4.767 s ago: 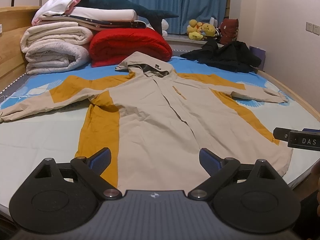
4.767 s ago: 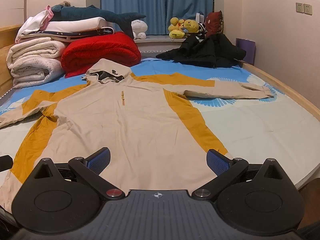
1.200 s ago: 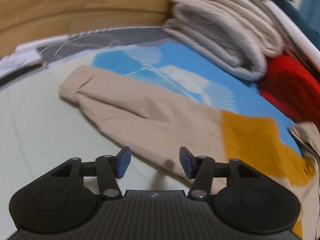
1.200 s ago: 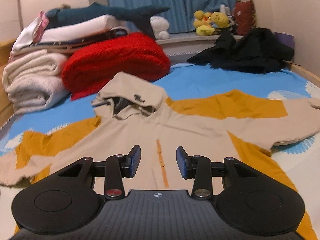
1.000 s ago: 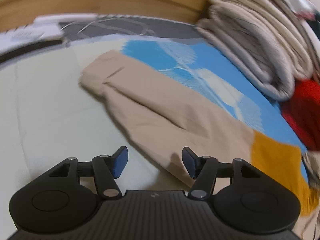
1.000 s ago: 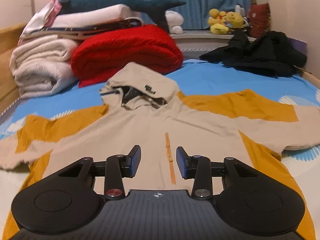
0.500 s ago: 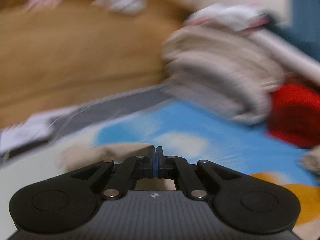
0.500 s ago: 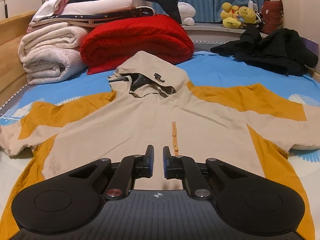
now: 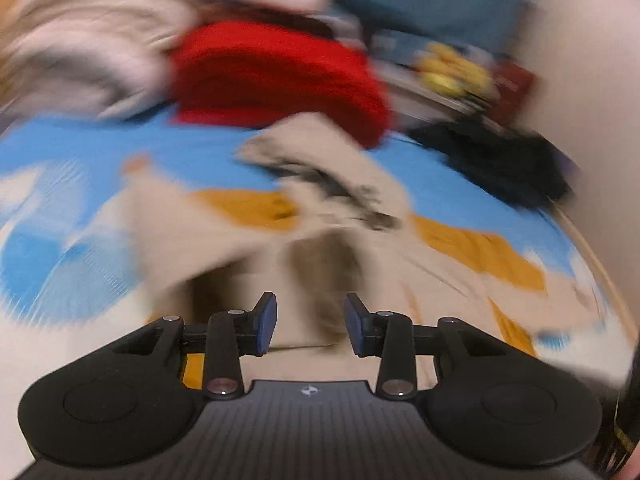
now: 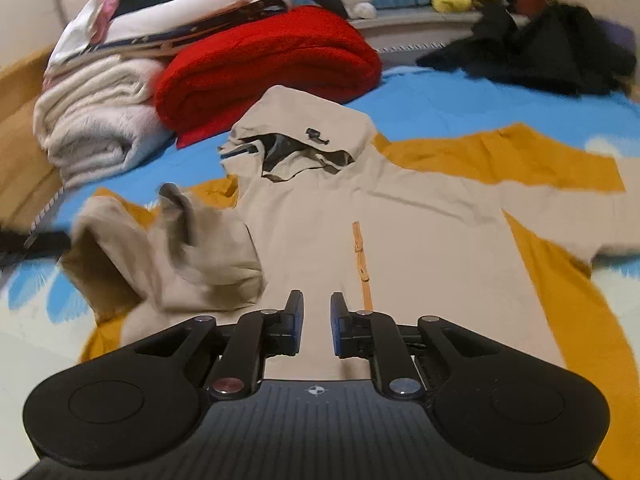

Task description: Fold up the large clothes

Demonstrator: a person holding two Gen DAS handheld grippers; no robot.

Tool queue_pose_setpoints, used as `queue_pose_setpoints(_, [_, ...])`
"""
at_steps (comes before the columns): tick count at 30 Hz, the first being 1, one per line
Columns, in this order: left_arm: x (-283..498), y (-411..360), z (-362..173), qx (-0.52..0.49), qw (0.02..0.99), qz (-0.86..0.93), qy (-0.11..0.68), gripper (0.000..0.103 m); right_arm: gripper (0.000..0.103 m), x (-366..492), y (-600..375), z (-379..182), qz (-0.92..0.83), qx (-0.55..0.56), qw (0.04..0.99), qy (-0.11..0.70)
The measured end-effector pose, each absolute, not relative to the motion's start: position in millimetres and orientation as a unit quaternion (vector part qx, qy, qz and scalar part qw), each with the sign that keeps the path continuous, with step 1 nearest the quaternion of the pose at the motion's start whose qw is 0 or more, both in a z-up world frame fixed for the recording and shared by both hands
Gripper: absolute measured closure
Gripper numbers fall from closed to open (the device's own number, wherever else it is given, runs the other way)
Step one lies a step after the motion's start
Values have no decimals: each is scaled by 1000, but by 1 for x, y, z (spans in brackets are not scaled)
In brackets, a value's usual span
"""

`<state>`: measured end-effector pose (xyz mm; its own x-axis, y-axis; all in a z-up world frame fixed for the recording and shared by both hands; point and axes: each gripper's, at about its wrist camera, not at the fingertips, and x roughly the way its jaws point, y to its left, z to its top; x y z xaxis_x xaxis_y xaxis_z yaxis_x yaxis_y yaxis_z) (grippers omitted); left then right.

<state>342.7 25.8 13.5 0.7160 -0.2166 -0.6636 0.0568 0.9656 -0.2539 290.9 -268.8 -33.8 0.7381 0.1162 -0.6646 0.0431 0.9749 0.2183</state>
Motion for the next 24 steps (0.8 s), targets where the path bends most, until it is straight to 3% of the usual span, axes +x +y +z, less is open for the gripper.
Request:
queue_pose_setpoints(2, [334, 46, 17, -130, 925, -31, 356, 61, 88, 292, -271, -33, 21, 133, 922, 363])
queue_pose_setpoints(6, [345, 66, -3, -71, 925, 44, 372, 60, 89, 293, -261, -31, 28, 131, 924, 357])
queue_pose_setpoints(11, [369, 90, -15, -126, 909, 65, 393, 59, 88, 301, -254, -38, 25, 139, 920, 366])
queue_pose_setpoints(19, [390, 95, -12, -116, 910, 82, 388, 57, 88, 330, -260, -61, 40, 204, 907, 366])
queue_pose_setpoints(21, [396, 95, -12, -121, 910, 76, 390, 57, 84, 343, -257, -71, 41, 198, 906, 371])
queue_pose_setpoints(24, [399, 100, -9, -119, 912, 79, 385, 56, 65, 370, -253, -95, 48, 207, 896, 389])
